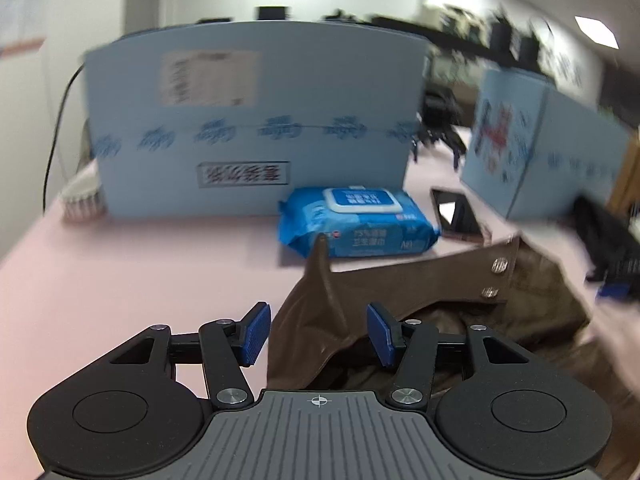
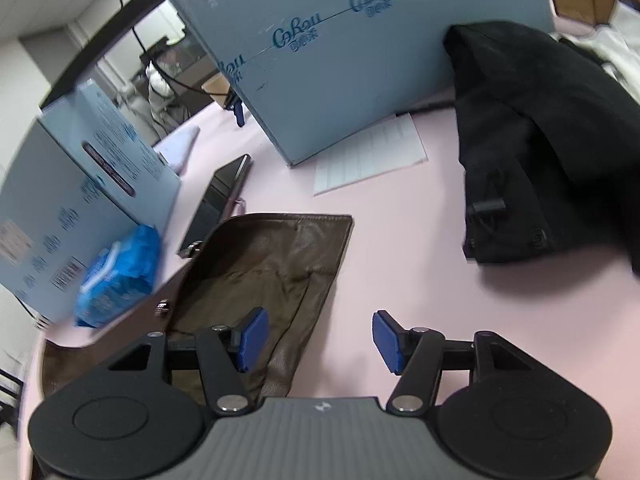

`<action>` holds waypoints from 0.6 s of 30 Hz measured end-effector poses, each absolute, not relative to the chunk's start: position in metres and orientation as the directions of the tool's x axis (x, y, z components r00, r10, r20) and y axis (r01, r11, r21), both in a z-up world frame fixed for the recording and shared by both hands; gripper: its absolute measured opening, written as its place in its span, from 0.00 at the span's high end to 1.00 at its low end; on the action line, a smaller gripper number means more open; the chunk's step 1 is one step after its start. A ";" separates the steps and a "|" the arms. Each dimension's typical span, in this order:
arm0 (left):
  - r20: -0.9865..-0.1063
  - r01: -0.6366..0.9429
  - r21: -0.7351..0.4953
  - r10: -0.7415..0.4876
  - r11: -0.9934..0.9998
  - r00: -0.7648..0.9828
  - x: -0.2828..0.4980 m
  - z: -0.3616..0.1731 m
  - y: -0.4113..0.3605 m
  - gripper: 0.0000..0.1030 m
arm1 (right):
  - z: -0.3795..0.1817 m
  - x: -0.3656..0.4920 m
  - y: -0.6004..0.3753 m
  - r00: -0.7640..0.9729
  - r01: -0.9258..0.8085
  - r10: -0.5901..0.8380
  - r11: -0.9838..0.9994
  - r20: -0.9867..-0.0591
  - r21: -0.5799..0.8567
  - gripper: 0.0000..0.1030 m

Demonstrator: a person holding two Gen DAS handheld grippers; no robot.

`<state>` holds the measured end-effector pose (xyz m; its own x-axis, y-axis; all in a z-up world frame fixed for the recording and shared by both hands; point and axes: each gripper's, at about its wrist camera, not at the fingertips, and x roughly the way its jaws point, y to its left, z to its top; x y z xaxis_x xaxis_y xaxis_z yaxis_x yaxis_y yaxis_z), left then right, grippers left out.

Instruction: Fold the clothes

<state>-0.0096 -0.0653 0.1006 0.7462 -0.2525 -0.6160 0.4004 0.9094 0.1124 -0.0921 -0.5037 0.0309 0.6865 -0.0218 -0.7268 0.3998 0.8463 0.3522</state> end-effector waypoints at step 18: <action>-0.746 0.479 0.291 -0.117 0.828 0.655 0.033 0.040 -0.103 0.58 | 0.004 -0.001 -0.470 0.640 0.186 -0.118 0.983 -0.760 0.004 0.46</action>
